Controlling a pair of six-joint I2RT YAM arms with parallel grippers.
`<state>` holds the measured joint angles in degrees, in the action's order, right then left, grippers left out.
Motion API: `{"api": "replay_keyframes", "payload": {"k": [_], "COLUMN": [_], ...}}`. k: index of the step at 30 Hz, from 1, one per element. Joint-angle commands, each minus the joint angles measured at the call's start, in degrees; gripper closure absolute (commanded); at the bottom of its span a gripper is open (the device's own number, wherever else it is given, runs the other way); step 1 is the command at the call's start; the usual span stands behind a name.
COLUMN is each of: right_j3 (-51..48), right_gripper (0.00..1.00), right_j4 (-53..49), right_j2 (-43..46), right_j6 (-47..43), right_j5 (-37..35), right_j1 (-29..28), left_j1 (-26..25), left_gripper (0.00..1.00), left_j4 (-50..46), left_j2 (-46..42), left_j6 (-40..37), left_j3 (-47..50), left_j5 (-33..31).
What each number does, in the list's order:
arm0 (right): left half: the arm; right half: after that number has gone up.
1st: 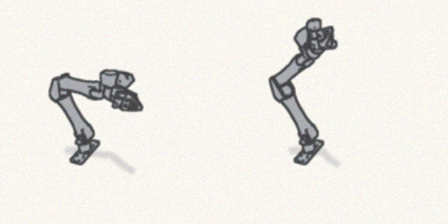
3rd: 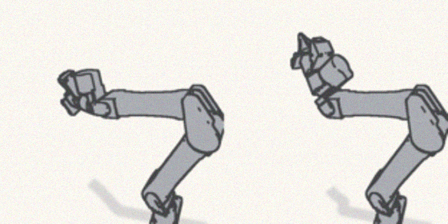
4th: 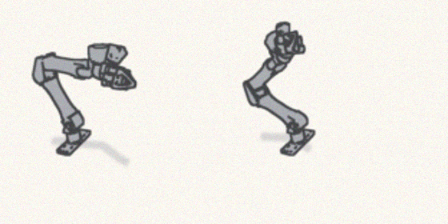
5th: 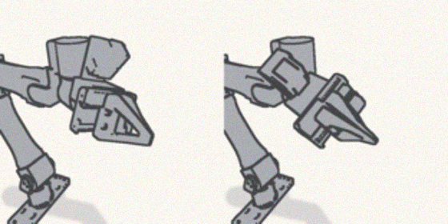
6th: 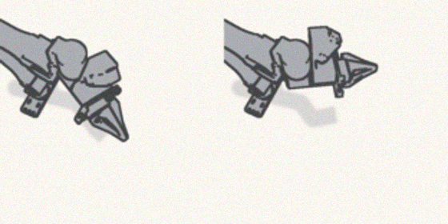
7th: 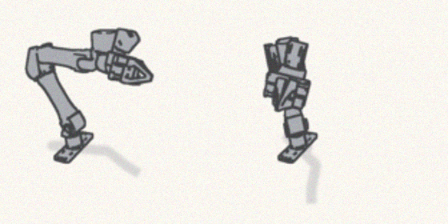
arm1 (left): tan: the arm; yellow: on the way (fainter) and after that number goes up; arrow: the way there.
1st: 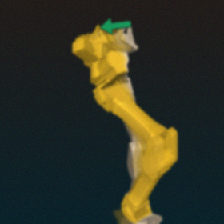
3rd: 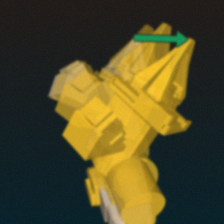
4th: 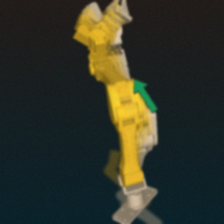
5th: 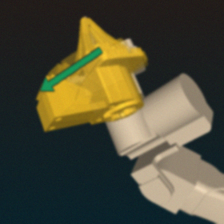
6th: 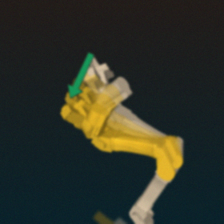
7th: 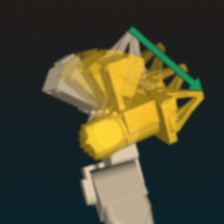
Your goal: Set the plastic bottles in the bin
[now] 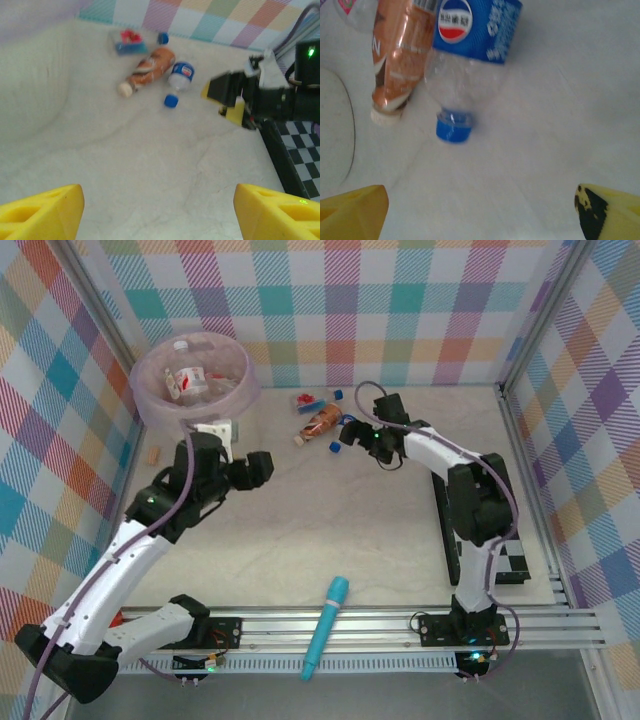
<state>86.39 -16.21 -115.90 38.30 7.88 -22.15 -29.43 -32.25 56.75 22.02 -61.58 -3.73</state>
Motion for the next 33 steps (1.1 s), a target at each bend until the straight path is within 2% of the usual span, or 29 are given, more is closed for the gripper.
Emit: {"api": "replay_keyframes", "payload": {"k": [1,8,15,19,24,27,33], "right_j3": [6.5,18.0,28.3,30.5,27.6,22.2,11.6], "right_gripper": [0.07,0.09,0.09,0.15,0.29,0.37,0.45], "right_j4": [-0.6,-4.0,-9.9,-12.0,-11.3,-7.9,-3.7], "right_j2": [-4.4,-13.9,-21.5,-23.6,-21.9,-18.1,-8.2], "right_j6": [1.7,3.1,3.8,4.3,3.6,2.8,-1.7], "right_j5": [-2.5,-6.2,-10.7,-12.4,-13.9,-14.7,-16.0], "right_j1": [-1.2,-2.2,-3.2,-3.3,-3.4,-3.4,-3.1], "left_j1": [-1.9,-3.0,-3.1,-3.1,-3.0,-3.0,-3.1], "left_gripper": [0.22,0.22,0.22,0.22,0.22,0.22,0.21], "left_j4": [9.9,24.1,23.1,22.3,22.0,22.0,23.7], "left_j2": [-1.2,-0.2,-0.7,-0.8,-0.7,-0.7,-0.4], "left_j6": [8.8,17.7,17.9,17.5,17.5,17.6,19.1], "left_j3": [5.4,16.3,17.2,16.8,16.6,16.5,16.4], "left_j5": [1.3,3.4,2.0,1.4,1.3,1.5,3.4]}}
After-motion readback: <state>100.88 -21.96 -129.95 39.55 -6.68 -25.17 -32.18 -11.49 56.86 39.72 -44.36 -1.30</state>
